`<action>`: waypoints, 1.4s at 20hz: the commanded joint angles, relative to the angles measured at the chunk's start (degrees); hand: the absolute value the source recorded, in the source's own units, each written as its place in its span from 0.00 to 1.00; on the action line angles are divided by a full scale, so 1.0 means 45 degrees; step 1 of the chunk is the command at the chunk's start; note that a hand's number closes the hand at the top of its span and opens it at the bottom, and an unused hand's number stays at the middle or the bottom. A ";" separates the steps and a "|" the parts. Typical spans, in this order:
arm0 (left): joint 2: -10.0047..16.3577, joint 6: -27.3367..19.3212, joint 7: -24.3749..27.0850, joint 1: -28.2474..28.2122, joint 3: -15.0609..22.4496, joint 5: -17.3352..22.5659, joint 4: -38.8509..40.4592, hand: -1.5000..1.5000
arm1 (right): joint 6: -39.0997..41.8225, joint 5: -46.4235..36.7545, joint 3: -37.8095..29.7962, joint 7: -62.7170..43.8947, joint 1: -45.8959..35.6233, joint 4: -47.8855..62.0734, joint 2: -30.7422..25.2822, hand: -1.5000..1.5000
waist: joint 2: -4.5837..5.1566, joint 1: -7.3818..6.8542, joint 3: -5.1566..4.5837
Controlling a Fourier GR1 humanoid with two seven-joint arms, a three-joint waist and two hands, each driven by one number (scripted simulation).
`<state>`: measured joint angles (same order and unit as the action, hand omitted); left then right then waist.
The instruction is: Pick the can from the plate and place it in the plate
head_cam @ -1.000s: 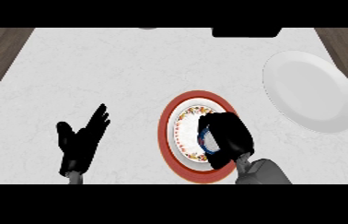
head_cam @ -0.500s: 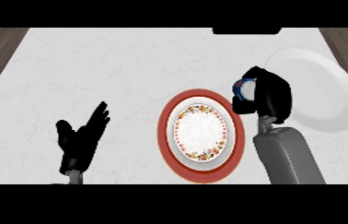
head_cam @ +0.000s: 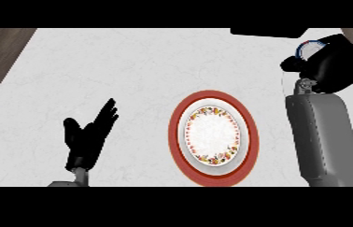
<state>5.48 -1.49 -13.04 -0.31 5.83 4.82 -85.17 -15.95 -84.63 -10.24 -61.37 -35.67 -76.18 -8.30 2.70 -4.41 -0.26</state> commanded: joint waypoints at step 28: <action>-0.0129 0.0041 -0.0081 0.0198 -0.0303 0.0205 0.0788 0.50 | -0.8470 -0.8414 -0.8324 -0.3309 -0.0422 0.3141 0.0366 1.00 | -0.0350 0.0492 0.0095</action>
<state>4.91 -1.58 -13.16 0.19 5.15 5.10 -82.86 -44.56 -122.14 -44.32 -65.24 -36.61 -64.82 -6.06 1.30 -2.72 0.26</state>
